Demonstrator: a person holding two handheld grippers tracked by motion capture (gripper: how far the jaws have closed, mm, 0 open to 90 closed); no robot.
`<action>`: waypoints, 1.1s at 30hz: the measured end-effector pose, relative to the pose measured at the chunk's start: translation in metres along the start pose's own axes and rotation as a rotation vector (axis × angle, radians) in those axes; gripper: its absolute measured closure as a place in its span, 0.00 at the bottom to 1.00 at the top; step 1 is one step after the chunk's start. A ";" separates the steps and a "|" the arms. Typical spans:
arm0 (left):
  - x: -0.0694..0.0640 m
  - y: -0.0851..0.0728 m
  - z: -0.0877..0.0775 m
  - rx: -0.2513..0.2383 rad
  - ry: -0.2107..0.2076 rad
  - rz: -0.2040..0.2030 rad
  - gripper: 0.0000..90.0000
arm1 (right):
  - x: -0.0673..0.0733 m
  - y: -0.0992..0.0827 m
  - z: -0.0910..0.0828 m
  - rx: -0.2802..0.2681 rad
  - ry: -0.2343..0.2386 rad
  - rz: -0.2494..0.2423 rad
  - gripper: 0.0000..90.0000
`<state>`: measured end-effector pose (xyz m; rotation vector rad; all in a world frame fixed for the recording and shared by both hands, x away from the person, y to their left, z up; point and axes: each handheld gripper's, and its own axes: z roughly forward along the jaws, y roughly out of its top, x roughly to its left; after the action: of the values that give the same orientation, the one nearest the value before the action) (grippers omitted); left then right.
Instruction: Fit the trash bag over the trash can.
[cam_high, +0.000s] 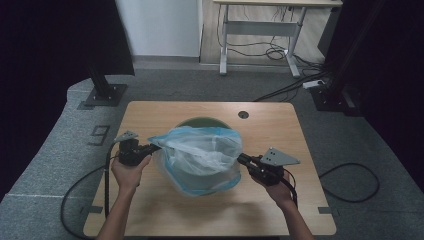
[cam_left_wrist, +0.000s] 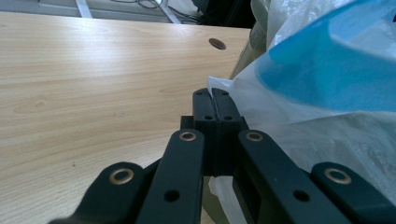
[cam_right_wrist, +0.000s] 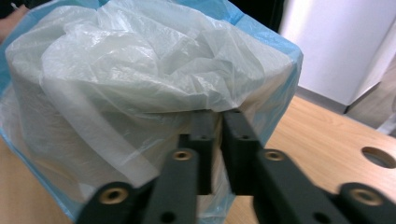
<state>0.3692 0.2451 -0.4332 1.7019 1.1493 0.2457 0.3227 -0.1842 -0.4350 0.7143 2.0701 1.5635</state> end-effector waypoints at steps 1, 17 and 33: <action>0.000 0.000 0.000 0.001 0.000 0.001 1.00 | 0.001 0.000 0.000 0.001 -0.005 -0.003 0.99; 0.005 0.017 0.004 -0.013 0.032 0.010 1.00 | -0.013 0.012 0.002 0.033 -0.190 0.013 0.99; 0.016 0.016 0.049 0.080 0.031 -0.024 1.00 | -0.028 -0.004 0.040 0.112 -0.214 0.071 0.99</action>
<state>0.4179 0.2267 -0.4486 1.7587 1.2167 0.2143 0.3686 -0.1735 -0.4482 0.9616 2.0034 1.3504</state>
